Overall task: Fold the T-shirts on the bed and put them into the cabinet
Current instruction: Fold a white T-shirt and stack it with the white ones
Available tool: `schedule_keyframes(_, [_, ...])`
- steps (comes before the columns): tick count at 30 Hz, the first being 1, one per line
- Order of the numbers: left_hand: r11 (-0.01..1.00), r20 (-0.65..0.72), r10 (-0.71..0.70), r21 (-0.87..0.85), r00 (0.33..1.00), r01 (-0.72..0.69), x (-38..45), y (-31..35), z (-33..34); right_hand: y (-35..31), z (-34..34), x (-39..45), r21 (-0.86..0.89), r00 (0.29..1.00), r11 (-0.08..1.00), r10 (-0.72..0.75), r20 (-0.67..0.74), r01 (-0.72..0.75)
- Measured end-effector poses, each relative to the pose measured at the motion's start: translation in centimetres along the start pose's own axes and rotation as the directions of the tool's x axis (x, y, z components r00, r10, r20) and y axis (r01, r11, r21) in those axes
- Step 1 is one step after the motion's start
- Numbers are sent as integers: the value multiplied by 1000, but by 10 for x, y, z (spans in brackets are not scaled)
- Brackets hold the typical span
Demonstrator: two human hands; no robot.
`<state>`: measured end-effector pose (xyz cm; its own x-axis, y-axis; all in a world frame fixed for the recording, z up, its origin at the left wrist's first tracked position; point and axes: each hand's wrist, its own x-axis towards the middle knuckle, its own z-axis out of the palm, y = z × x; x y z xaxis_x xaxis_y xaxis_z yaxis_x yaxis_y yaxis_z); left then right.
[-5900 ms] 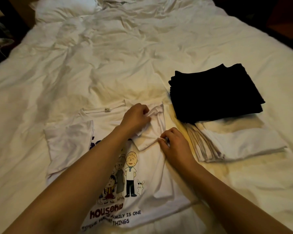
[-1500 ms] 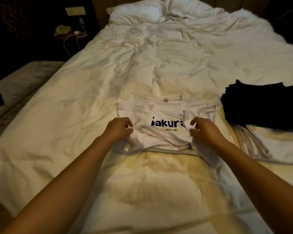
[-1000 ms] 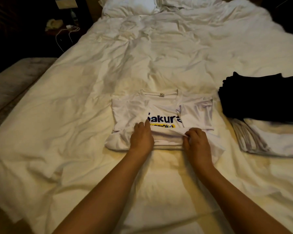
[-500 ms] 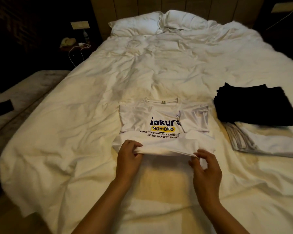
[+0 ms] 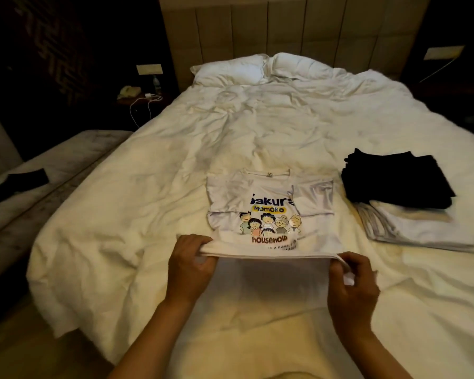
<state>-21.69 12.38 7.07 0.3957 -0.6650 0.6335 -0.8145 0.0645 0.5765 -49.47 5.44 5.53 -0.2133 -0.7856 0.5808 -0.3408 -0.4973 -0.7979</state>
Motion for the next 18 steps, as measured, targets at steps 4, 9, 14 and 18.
schedule_keyframes(4, [996, -24, 73, 55, 997, -72, 19, 3, -5, -4, -6, 21, -138, 974, 965, -217, 58, 223])
schedule_keyframes(9, [980, 94, -67, 193, 993, 48, 52, 0, 13, -1, 11, 62, -333, 967, 916, -166, 195, 224])
schedule_keyframes(14, [974, 169, -145, 197, 975, 110, 80, -11, 37, 12, 34, 96, -465, 957, 870, -23, 291, 163])
schedule_keyframes(18, [956, 230, -112, 289, 967, 42, 102, -32, 62, 32, 56, 120, -512, 929, 840, 25, 368, 180])
